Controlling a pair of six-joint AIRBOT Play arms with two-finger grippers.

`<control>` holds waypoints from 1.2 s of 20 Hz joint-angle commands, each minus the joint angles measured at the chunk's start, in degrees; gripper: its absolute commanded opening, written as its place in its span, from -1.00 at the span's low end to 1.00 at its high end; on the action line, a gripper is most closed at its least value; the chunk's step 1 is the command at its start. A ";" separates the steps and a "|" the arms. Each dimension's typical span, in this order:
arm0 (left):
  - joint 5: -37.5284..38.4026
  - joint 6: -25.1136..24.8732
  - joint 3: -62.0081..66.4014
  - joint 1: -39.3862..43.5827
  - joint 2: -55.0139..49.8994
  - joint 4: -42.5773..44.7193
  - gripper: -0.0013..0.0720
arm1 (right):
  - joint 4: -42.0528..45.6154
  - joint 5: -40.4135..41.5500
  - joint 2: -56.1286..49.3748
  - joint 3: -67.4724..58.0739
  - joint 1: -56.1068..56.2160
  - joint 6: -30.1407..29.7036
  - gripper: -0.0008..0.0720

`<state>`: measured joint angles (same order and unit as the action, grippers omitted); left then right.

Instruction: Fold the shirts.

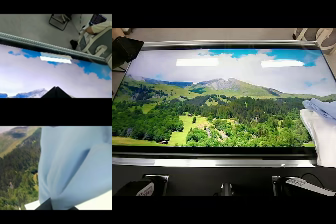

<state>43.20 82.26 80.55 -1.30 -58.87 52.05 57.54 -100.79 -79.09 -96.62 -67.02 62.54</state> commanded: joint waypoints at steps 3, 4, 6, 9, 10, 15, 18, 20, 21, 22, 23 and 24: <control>-2.38 0.00 0.00 0.02 -0.15 0.02 -0.87 | 22.56 -5.18 3.39 5.60 -2.40 -0.20 -0.92; -2.34 0.00 0.00 0.02 -0.17 0.02 -0.87 | 23.91 -5.16 3.39 8.59 -2.40 -0.22 -0.92; -2.34 0.00 0.00 0.02 -0.17 0.04 -0.87 | 24.22 -2.19 3.39 14.88 -2.40 -0.87 -0.92; -2.34 0.00 0.00 0.02 -0.17 0.04 -0.87 | 29.40 5.60 3.37 21.03 -2.40 -1.49 -0.80; -2.34 0.00 0.02 0.02 -0.15 0.02 -0.87 | 29.99 7.39 3.39 21.11 -2.40 -1.51 -0.22; -4.07 -0.04 0.87 0.85 -0.24 0.09 -0.88 | 19.65 20.09 3.39 11.65 -2.38 -5.97 0.98; -3.93 -1.01 6.80 3.80 -2.80 9.25 -0.89 | 8.92 33.03 3.39 -2.49 2.78 -10.67 0.94; 3.93 11.10 13.57 6.91 -8.50 28.92 -0.88 | 9.97 37.16 3.39 -8.92 12.96 -11.89 0.94; 11.06 15.41 16.48 8.50 -12.31 38.25 -0.88 | 11.15 37.11 3.39 -10.05 19.04 -11.78 0.94; 18.01 16.46 17.88 9.77 -15.69 44.28 -0.88 | 12.74 35.19 3.23 -10.01 26.51 -10.40 0.94; 25.07 16.37 17.86 10.58 -18.73 47.06 -0.85 | 15.54 31.28 2.58 -9.55 33.00 -7.43 0.93; 32.04 16.48 17.77 10.73 -21.40 46.80 -0.61 | 20.22 26.03 1.14 -8.72 39.17 -3.80 0.89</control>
<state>56.66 93.51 95.22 7.09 -72.97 84.44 71.81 -69.84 -76.40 -103.37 -43.33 53.76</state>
